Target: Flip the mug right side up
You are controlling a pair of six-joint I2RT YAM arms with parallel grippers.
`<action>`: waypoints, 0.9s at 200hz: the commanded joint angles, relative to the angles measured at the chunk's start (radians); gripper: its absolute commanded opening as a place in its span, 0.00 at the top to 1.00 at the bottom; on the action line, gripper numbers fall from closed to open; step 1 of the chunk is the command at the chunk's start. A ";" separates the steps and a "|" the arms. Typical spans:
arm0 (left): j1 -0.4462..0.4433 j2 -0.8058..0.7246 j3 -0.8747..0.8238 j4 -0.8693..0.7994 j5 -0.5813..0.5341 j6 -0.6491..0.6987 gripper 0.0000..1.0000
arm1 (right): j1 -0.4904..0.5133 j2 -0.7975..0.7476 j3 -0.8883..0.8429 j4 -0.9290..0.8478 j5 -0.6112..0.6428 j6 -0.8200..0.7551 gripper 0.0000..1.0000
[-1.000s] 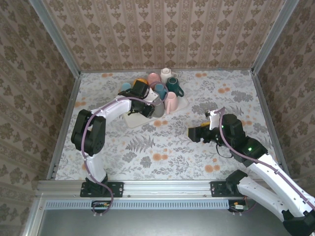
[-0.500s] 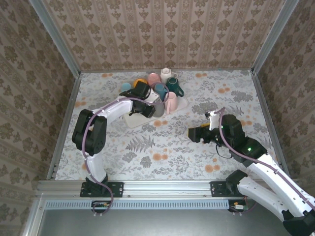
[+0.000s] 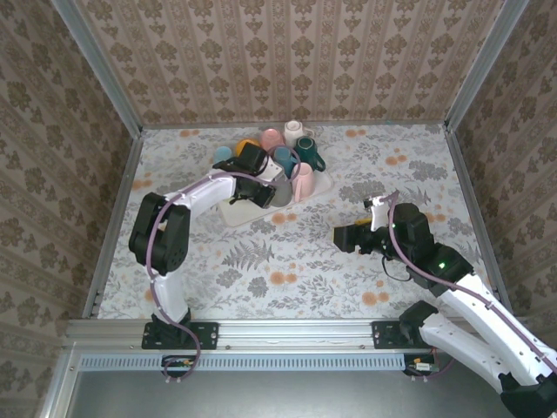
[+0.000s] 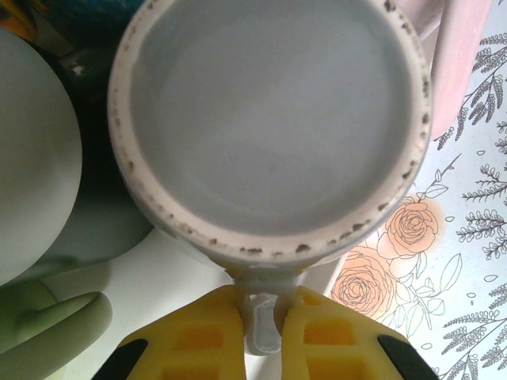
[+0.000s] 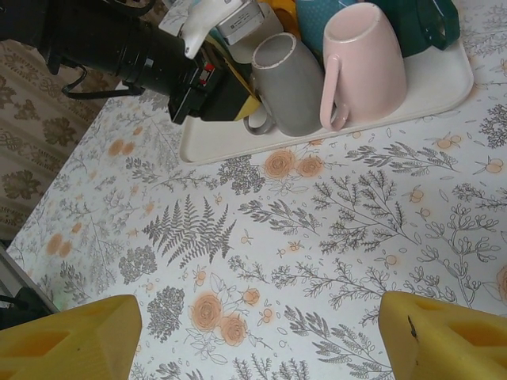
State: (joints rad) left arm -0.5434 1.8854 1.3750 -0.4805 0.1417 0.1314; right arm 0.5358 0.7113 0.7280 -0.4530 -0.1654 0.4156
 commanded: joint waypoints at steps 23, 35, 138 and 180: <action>0.018 -0.140 -0.066 0.045 0.029 -0.066 1.00 | 0.005 -0.014 -0.001 -0.006 0.032 0.024 0.19; 0.021 -0.177 -0.089 0.054 0.041 -0.080 1.00 | 0.005 -0.014 0.004 -0.009 0.053 0.043 0.17; 0.149 -0.597 -0.432 0.539 0.393 -0.500 1.00 | 0.000 0.013 0.007 0.144 -0.185 0.161 0.20; 0.138 -0.671 -0.568 1.111 0.421 -0.879 1.00 | 0.000 0.091 -0.025 0.512 -0.301 0.350 0.20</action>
State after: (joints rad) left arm -0.3935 1.2507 0.8383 0.1230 0.4885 -0.4648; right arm 0.5358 0.7673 0.7136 -0.2207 -0.3550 0.6151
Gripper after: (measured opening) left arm 0.113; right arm 0.800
